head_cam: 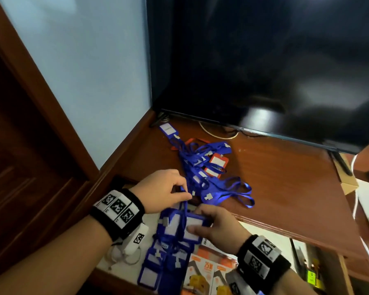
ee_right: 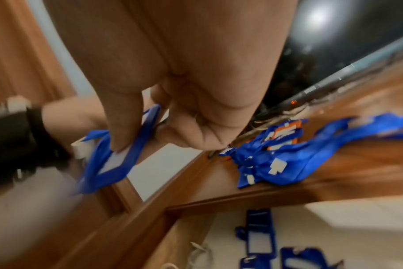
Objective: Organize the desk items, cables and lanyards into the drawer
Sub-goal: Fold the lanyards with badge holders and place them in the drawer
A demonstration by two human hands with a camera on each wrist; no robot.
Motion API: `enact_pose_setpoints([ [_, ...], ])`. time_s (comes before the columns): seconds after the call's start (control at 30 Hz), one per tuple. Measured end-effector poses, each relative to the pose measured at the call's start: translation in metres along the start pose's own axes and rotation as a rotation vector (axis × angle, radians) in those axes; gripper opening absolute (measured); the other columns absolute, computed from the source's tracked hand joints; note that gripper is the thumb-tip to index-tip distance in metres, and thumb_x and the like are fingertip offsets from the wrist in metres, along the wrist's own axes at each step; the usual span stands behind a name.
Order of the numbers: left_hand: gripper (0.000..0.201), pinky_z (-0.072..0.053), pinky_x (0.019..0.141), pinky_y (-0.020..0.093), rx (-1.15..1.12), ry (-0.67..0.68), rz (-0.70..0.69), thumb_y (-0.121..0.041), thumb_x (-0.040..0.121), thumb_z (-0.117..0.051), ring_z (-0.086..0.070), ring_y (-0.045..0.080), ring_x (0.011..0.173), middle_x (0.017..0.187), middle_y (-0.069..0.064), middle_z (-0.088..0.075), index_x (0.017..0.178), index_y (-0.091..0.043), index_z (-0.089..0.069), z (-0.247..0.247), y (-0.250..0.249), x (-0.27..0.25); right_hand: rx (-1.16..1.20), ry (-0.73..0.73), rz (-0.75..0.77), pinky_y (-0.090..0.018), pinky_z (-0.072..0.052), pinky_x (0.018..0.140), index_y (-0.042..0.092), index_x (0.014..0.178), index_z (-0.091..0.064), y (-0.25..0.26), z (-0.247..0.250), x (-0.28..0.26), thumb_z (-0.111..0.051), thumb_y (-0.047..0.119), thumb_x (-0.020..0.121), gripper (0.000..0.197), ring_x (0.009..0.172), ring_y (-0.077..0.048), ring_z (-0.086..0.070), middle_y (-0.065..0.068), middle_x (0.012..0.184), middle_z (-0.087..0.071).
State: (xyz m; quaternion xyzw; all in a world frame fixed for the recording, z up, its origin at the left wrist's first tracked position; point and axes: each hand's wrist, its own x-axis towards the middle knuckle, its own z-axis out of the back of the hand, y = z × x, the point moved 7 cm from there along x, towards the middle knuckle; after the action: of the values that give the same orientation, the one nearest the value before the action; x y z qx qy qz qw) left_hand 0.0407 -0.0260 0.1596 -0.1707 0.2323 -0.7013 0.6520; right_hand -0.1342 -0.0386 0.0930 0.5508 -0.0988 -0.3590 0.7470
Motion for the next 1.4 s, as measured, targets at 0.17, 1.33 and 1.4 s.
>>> enact_pose_setpoints([
  [0.17, 0.008, -0.057, 0.071, 0.027, -0.846, 0.040, 0.324, -0.015, 0.092, -0.076, -0.071, 0.013, 0.074, 0.089, 0.014, -0.078, 0.092, -0.007, -0.079, -0.038, 0.047, -0.018, 0.408, -0.077, -0.040, -0.028, -0.042, 0.050, 0.000, 0.093, -0.061, -0.005, -0.008, -0.002, -0.084, 0.019, 0.083, 0.031, 0.056, -0.020, -0.052, -0.008, 0.069, -0.061],
  [1.33, 0.022, -0.059, 0.072, 0.025, -1.192, 0.293, 0.829, -0.009, 0.095, -0.073, -0.075, 0.015, 0.083, 0.105, 0.012, -0.079, 0.117, -0.005, -0.073, -0.213, 0.111, -0.045, 0.749, -0.370, -0.664, -0.060, -0.058, 0.091, 0.003, 0.107, -0.072, -0.142, -0.084, 0.020, -0.075, 0.015, 0.092, 0.019, 0.097, -0.040, -0.075, -0.018, 0.100, -0.078],
  [1.4, 0.023, -0.059, 0.085, 0.034, -1.202, 0.234, 0.830, -0.010, 0.095, -0.073, -0.072, 0.022, 0.089, 0.112, 0.020, -0.077, 0.117, -0.004, -0.073, -0.211, 0.121, -0.044, 0.770, -0.350, -0.672, -0.062, -0.058, 0.090, 0.002, 0.105, -0.072, -0.138, -0.085, 0.023, -0.072, 0.010, 0.093, 0.015, 0.099, -0.044, -0.073, -0.020, 0.100, -0.078],
])
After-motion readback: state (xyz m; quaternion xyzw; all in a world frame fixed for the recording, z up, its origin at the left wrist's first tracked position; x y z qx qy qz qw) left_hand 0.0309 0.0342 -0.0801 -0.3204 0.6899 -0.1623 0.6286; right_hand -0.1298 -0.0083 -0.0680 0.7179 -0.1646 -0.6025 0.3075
